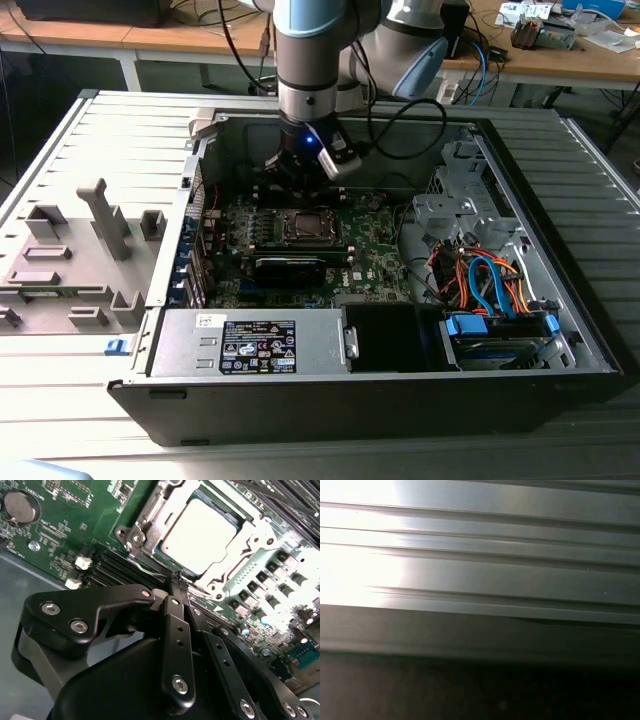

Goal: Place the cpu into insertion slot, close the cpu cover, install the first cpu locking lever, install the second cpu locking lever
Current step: 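Install the first cpu locking lever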

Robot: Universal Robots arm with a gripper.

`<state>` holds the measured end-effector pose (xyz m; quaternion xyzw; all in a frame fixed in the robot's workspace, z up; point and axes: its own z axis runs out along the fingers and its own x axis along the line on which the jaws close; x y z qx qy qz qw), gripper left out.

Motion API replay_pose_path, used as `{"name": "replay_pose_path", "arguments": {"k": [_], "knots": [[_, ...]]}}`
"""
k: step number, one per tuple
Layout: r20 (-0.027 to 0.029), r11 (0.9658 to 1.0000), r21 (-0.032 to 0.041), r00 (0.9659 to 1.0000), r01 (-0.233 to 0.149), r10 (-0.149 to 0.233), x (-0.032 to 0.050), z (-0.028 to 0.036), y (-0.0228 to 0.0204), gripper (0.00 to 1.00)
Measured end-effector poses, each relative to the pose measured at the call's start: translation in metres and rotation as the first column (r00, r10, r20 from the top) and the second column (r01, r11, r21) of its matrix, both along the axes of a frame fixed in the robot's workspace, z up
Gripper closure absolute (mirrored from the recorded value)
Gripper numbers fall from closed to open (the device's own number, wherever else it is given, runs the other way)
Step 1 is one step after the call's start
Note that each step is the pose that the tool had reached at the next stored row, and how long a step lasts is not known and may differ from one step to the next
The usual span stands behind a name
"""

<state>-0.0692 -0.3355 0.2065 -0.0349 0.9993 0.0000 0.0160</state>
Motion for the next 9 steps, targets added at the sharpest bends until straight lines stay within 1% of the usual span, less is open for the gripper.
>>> {"name": "replay_pose_path", "arguments": {"k": [9], "knots": [[-0.0002, 1.0, -0.0003, 1.0, 0.0, 0.0, 0.0092, -0.0031, -0.0001, 0.89]]}}
